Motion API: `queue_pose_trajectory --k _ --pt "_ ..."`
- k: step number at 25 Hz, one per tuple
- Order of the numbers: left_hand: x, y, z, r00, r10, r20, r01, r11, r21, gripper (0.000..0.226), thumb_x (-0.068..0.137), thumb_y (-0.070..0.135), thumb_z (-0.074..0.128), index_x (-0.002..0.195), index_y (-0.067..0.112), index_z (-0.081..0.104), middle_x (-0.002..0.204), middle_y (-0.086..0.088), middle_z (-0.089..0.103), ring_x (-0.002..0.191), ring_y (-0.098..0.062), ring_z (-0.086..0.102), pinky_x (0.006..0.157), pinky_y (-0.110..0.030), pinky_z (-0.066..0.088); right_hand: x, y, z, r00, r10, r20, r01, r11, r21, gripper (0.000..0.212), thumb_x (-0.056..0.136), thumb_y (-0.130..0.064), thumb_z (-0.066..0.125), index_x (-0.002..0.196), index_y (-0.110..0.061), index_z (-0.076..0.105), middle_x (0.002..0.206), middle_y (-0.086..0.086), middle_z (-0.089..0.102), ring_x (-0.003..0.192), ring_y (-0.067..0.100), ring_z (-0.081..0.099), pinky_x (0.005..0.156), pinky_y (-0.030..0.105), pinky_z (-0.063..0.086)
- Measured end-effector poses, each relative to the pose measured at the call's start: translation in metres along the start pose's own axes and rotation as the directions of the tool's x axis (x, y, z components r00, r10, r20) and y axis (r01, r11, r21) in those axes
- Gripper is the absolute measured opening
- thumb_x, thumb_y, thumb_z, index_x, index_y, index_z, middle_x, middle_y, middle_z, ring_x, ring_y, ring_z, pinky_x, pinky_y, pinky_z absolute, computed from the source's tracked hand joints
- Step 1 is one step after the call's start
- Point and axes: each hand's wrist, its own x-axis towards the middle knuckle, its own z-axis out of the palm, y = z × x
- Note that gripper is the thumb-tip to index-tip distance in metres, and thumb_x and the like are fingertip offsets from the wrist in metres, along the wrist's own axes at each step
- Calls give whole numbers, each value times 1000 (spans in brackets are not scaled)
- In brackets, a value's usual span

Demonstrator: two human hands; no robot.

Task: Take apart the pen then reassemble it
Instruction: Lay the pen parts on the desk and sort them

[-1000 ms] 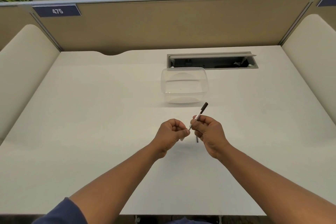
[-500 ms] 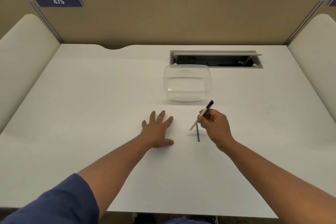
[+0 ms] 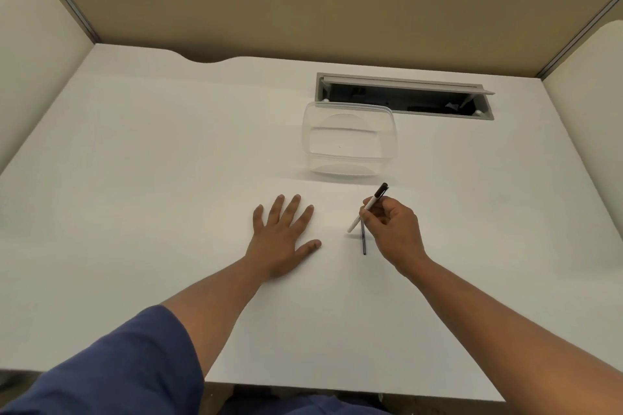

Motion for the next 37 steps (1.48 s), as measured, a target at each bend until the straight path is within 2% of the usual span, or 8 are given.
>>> queue_pose_trajectory --k 6,11,15,18,21,25,29,37 --pt "-1 -1 6 995 5 -99 -5 1000 -6 72 96 73 14 159 42 5 171 7 -3 157 -24 -8 121 -59 -5 1 -1 6 997 -81 -20 80 996 -34 13 93 -16 68 105 -21 71 97 -10 75 91 1 71 82 13 53" --pt "-1 -2 9 990 13 -143 -13 1000 0 68 98 68 17 160 40 12 171 5 7 157 -26 0 121 -60 2 -3 8 9 998 -57 28 59 994 -96 16 94 -16 64 108 -17 72 96 -4 75 84 -1 69 62 9 53" --pt "0 -3 11 988 13 -155 -13 1000 0 67 99 67 19 159 39 14 171 5 8 157 -26 2 120 -61 4 -1 8 7 996 -87 28 89 993 -82 16 94 -16 66 108 -16 73 96 -7 75 88 -5 70 70 7 51" --pt "0 -3 11 987 15 -160 -15 1000 1 67 99 67 20 159 39 15 171 5 9 157 -27 3 120 -61 4 -3 9 8 998 -51 34 55 993 -105 13 93 -17 67 105 -18 72 94 -4 76 83 -6 69 62 8 52" --pt "0 -3 10 991 6 -135 -5 1000 8 68 98 68 17 160 40 11 171 6 4 157 -26 -1 121 -61 1 -4 7 6 994 -108 2 108 989 -97 12 93 -17 67 103 -17 73 92 -6 76 86 -1 70 71 9 53" --pt "0 -2 10 991 4 -132 -5 1000 -4 67 98 68 16 159 41 9 171 6 3 157 -25 -4 121 -60 0 -9 7 6 988 -149 44 154 972 -178 8 93 -14 66 96 -19 71 84 -5 75 79 6 70 63 8 52" --pt "0 -2 10 991 3 -131 -3 1000 -1 67 98 68 17 159 41 9 171 7 3 157 -25 -3 121 -60 0 -10 5 4 978 -201 52 207 963 -172 8 93 -12 65 95 -17 71 85 -9 75 82 2 71 71 14 55" --pt "0 -3 11 990 9 -143 -10 1000 -4 68 98 68 16 159 40 11 171 6 4 157 -25 -2 121 -60 1 -13 6 3 986 -128 105 147 968 -202 9 95 -16 61 90 -19 67 77 -3 73 75 16 69 68 24 53"
